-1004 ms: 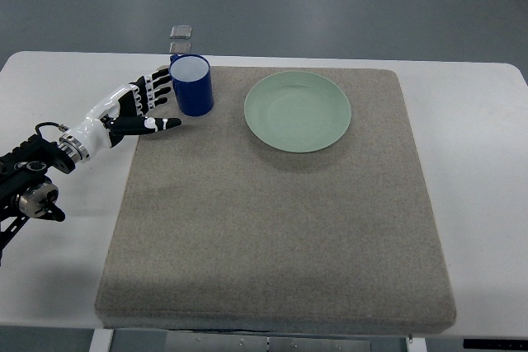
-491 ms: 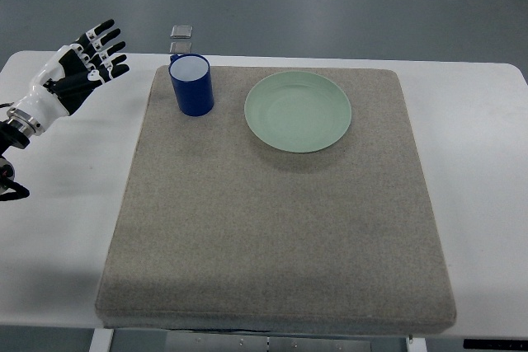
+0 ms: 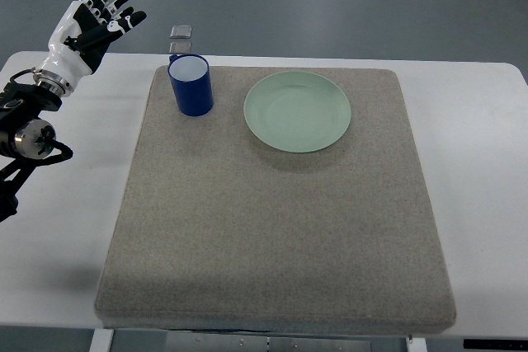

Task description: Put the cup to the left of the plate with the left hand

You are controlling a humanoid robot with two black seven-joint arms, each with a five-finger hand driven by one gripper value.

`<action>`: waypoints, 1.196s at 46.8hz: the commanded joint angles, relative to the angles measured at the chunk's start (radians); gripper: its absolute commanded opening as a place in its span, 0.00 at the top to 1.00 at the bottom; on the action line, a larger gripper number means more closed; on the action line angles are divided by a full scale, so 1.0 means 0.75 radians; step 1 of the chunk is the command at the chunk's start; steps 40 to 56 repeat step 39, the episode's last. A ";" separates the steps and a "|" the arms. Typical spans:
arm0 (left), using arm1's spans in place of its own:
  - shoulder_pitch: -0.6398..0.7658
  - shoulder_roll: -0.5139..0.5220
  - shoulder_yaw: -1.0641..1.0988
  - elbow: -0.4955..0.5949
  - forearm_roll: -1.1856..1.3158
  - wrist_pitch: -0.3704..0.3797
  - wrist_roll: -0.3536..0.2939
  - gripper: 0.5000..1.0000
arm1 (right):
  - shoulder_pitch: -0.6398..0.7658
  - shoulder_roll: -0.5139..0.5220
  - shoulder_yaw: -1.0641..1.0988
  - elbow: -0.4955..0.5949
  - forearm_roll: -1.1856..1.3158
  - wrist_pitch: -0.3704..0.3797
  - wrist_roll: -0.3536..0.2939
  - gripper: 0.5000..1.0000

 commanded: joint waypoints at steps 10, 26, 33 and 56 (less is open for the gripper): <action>-0.036 -0.001 0.000 0.001 -0.002 -0.010 0.000 0.01 | 0.001 0.000 0.000 0.000 0.000 0.000 0.000 0.14; -0.042 -0.042 -0.002 0.003 -0.004 -0.010 0.000 0.01 | -0.001 0.000 0.000 0.000 0.000 0.000 0.000 0.14; -0.044 -0.044 -0.002 0.001 -0.002 -0.014 0.000 0.01 | 0.001 0.000 0.000 0.002 0.002 0.002 0.000 0.14; -0.044 -0.044 -0.002 -0.001 -0.002 -0.014 -0.002 0.01 | 0.001 0.000 0.000 0.018 -0.004 0.018 -0.002 0.14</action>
